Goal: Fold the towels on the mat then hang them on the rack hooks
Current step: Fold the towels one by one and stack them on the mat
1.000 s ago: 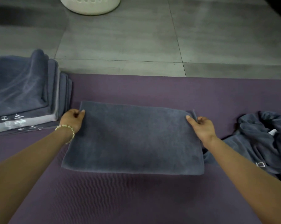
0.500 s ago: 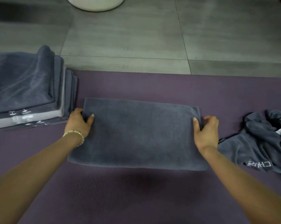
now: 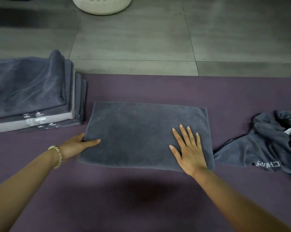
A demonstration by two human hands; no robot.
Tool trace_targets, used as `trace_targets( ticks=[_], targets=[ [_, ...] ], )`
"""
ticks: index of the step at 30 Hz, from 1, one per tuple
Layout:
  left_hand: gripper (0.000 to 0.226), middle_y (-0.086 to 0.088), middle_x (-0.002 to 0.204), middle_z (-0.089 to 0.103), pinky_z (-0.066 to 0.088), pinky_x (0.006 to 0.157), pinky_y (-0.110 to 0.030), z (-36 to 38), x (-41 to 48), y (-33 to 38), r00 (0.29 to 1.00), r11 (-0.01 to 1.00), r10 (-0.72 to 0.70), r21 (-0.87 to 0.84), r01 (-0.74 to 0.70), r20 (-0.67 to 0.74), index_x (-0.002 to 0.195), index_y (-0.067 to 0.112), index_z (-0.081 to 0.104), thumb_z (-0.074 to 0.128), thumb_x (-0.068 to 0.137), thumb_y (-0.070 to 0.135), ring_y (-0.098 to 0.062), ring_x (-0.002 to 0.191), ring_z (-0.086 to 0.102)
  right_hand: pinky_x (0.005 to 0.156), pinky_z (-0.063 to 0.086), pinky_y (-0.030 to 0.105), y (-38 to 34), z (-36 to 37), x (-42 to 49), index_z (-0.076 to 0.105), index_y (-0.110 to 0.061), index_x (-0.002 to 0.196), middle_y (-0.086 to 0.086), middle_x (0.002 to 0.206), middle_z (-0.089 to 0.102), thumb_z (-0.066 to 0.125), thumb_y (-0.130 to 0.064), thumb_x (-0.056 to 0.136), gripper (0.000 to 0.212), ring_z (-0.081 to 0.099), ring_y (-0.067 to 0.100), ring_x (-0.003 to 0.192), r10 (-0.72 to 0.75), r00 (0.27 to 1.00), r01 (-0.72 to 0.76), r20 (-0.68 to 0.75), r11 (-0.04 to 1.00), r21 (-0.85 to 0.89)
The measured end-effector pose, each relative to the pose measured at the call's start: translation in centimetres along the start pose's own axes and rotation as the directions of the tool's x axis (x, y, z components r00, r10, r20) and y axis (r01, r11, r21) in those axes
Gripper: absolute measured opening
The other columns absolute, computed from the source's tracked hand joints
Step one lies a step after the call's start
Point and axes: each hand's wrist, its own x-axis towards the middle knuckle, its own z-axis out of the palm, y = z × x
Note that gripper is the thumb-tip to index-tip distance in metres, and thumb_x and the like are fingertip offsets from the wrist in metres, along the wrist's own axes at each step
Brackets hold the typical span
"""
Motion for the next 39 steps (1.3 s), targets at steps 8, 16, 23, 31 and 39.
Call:
trace_targets(
  ticks=[8, 16, 23, 31, 39],
  targets=[
    [0.047, 0.029, 0.103, 0.064, 0.05, 0.086, -0.011, 8.5, -3.0, 9.4, 0.888, 0.865, 0.445, -0.311, -0.395, 0.111, 0.124, 0.04, 0.047, 0.065, 0.085, 0.02, 0.012, 0.093, 0.061, 0.115, 0.022, 0.025, -0.2, -2.7, 0.5, 0.057, -0.027, 0.127, -0.014, 0.143, 0.043, 0.029, -0.052, 0.099, 0.047, 0.034, 0.001, 0.135, 0.24, 0.969, -0.116, -0.065, 0.668, 0.735],
    [0.05, 0.006, 0.131, 0.049, 0.037, 0.106, -0.029, 15.9, -1.3, 8.0, 0.768, 0.649, 0.632, 0.469, -0.6, 0.108, 0.143, 0.029, 0.037, 0.036, 0.097, 0.049, -0.013, 0.121, 0.045, 0.092, 0.042, 0.034, 2.4, -6.1, 0.9, 0.06, -0.016, 0.108, 0.001, 0.1, 0.062, 0.029, -0.056, 0.098, 0.051, 0.058, 0.018, 0.097, 0.387, 0.779, -0.493, 0.493, -0.106, 0.863],
    [0.09, 0.015, 0.153, -0.017, -0.007, 0.117, -0.029, 17.2, 1.7, 2.5, 0.76, 0.422, 0.637, 0.768, -0.482, 0.127, 0.147, 0.027, -0.009, -0.009, 0.074, 0.079, -0.009, 0.142, -0.02, 0.084, 0.051, 0.038, -1.3, -3.8, 2.1, 0.059, -0.007, 0.096, 0.003, 0.087, 0.066, 0.062, -0.034, 0.09, 0.028, 0.063, 0.021, 0.085, 0.464, 0.885, -0.292, 0.024, 0.515, 0.806],
    [0.082, 0.016, 0.153, -0.016, -0.009, 0.116, -0.029, 19.7, 1.8, 2.8, 0.712, 0.391, 0.686, 0.748, -0.536, 0.152, 0.144, 0.03, -0.014, -0.017, 0.075, 0.075, -0.007, 0.142, -0.019, 0.065, 0.046, 0.034, 2.4, -5.0, -1.2, 0.052, -0.009, 0.085, -0.005, 0.065, 0.055, 0.056, -0.034, 0.093, 0.027, 0.053, 0.017, 0.064, 0.521, 0.813, -0.152, -0.261, 0.623, 0.768],
    [0.088, 0.007, 0.156, -0.019, 0.001, 0.118, -0.032, 21.2, 2.2, 3.3, 0.783, 0.584, 0.622, 0.663, -0.468, 0.005, 0.144, 0.029, -0.02, 0.012, 0.078, 0.078, -0.013, 0.145, -0.013, 0.076, 0.052, 0.031, 4.8, -3.4, -1.5, 0.056, -0.014, 0.097, -0.004, 0.083, 0.065, 0.057, -0.04, 0.091, 0.027, 0.063, 0.012, 0.079, 0.564, 0.826, -0.314, -0.021, 0.49, 0.813]
  ],
)
